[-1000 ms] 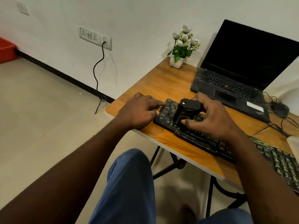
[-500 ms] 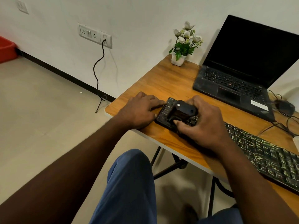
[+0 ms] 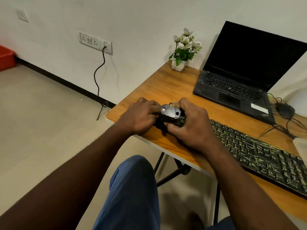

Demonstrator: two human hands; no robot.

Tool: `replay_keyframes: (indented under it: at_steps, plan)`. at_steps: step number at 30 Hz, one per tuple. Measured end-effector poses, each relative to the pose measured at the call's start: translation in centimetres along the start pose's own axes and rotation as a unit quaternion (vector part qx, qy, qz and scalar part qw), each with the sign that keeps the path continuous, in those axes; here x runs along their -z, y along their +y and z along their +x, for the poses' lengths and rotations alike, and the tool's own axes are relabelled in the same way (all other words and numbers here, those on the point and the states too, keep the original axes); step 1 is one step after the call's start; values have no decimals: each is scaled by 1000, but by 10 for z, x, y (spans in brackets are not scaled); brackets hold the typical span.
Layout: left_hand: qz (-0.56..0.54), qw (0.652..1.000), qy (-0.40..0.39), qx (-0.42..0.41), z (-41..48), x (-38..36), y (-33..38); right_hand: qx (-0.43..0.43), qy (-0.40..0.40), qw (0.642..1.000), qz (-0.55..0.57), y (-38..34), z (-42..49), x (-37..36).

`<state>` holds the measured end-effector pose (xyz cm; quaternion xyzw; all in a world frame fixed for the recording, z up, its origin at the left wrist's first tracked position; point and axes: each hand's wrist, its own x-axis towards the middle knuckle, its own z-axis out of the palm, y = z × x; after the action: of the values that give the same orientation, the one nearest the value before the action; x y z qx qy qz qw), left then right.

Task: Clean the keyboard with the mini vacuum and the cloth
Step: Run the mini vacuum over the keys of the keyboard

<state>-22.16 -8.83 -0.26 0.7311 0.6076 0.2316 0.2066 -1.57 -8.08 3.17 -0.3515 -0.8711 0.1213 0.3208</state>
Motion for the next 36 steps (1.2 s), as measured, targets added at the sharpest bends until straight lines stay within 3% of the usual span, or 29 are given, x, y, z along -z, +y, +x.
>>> replay_keyframes:
  at_steps: [8, 12, 17, 23, 27, 30, 33, 36]
  plan:
    - [82, 997, -4, -11, 3, -3, -3, -123, -44, 991, 7, 30, -32, 67]
    - [93, 995, -7, -18, 2, -3, -2, -122, -18, 992, 25, 21, -28, 60]
    - [107, 994, -7, -24, 0, -4, -3, -70, -76, 992, 76, 3, -18, 26]
    - [116, 993, 6, -30, 1, -6, -3, -130, 3, 991, -38, 29, -8, 51]
    - [180, 983, 18, -36, -2, -11, 3, -137, -55, 986, 76, 35, -14, 60]
    - [208, 977, 5, -44, -1, -13, 4, -141, -53, 988, 40, 40, -12, 63]
    - [168, 985, -11, -25, 3, -12, 4, -122, -16, 992, 21, 39, -7, 65]
    - [77, 997, 22, 8, 9, -14, 3, -95, -35, 995, 14, 38, -15, 62]
